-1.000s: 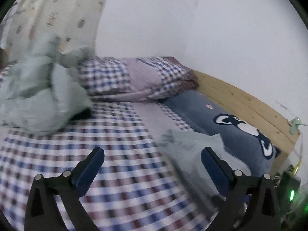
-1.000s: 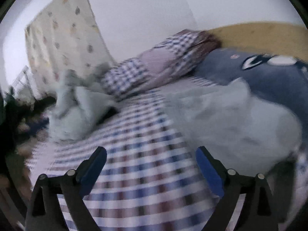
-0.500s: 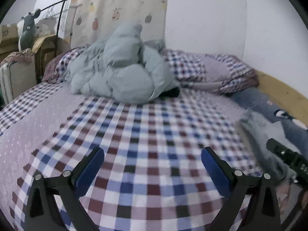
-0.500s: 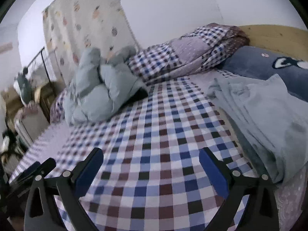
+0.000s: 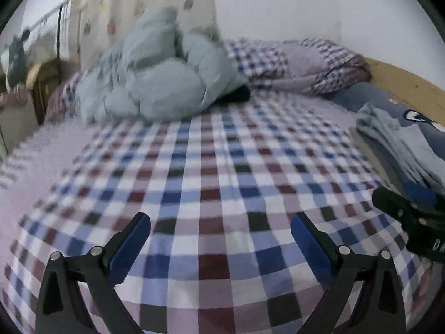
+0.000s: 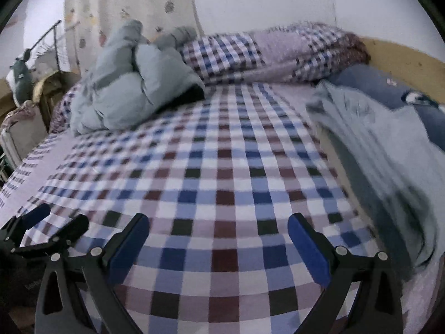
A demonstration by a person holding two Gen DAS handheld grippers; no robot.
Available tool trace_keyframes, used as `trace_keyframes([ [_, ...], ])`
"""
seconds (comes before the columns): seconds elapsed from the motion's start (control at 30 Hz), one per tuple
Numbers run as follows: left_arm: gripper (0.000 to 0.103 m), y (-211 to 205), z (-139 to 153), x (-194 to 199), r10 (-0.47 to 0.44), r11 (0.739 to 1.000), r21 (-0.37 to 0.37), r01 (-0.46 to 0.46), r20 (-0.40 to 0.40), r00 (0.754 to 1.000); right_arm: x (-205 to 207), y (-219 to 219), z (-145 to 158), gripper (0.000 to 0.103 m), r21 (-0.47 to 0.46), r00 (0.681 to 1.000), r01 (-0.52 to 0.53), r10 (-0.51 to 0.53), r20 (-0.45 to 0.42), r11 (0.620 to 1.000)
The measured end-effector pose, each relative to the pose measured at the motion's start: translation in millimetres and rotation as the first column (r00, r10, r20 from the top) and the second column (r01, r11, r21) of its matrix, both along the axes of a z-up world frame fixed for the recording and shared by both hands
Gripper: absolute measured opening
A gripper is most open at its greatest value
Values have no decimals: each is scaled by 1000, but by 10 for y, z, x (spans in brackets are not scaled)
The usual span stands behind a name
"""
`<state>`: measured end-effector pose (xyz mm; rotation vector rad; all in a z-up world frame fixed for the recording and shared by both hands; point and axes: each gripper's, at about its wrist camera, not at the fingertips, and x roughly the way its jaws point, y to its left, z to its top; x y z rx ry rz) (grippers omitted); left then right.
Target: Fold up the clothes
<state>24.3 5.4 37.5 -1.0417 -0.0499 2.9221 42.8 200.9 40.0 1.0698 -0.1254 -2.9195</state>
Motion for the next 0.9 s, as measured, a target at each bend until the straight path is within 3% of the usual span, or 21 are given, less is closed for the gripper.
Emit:
trace_keyframes([
  [0.2,102,-55,-254,-191,2,999,47,-8,142,990,-238,-53,-269,102,5,995,-23,22,92,1000],
  [0.4,102,-2,-335,-193,11,1000,16,-14,146,989,-364,-179,-474,102,38,982,-75,67,177,996],
  [0.9,103,4,-369,-225,8,1000,-16,-6,158,987,-354,-157,-532,102,42,983,-68,60,176,997],
])
